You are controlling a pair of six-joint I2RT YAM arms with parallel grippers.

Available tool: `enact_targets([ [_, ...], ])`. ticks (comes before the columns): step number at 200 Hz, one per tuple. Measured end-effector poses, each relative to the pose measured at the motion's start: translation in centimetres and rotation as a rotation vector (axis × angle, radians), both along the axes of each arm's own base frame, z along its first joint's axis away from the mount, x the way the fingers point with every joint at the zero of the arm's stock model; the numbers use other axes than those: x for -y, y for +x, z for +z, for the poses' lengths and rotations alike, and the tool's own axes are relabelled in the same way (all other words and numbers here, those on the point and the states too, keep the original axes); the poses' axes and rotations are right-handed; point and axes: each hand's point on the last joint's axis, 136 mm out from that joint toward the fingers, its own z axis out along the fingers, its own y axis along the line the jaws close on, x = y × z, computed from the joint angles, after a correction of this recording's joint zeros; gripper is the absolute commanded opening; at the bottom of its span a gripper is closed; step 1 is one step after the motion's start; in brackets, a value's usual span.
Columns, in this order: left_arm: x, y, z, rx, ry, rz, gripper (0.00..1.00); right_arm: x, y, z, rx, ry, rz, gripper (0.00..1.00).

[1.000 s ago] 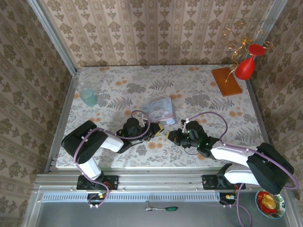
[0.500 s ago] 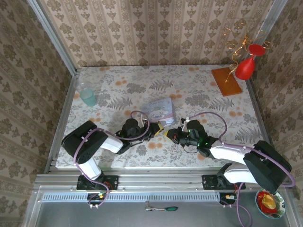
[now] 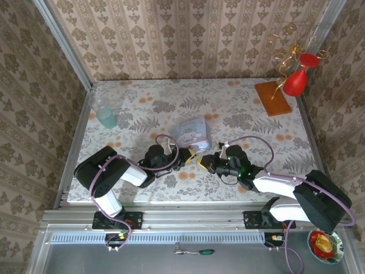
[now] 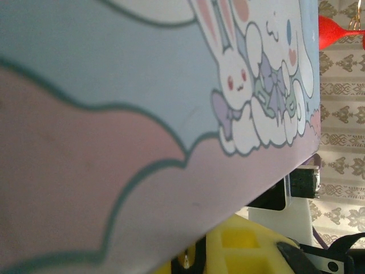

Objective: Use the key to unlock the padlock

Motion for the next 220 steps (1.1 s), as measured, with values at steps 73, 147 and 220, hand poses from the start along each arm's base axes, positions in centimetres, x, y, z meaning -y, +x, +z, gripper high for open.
enact_targets([
  [73,-0.2,0.55,0.61,0.019,-0.019,0.015,0.0,0.4,-0.5,-0.15,-0.009,-0.001,-0.002,0.0],
  [147,-0.15,0.56,0.84,0.026,-0.026,0.015,0.0,0.26,-0.33,0.21,0.005,0.01,-0.003,0.0],
  [220,0.36,-0.13,0.92,0.024,-0.03,-0.005,0.0,0.11,-0.13,0.18,0.001,0.02,-0.007,0.0],
])
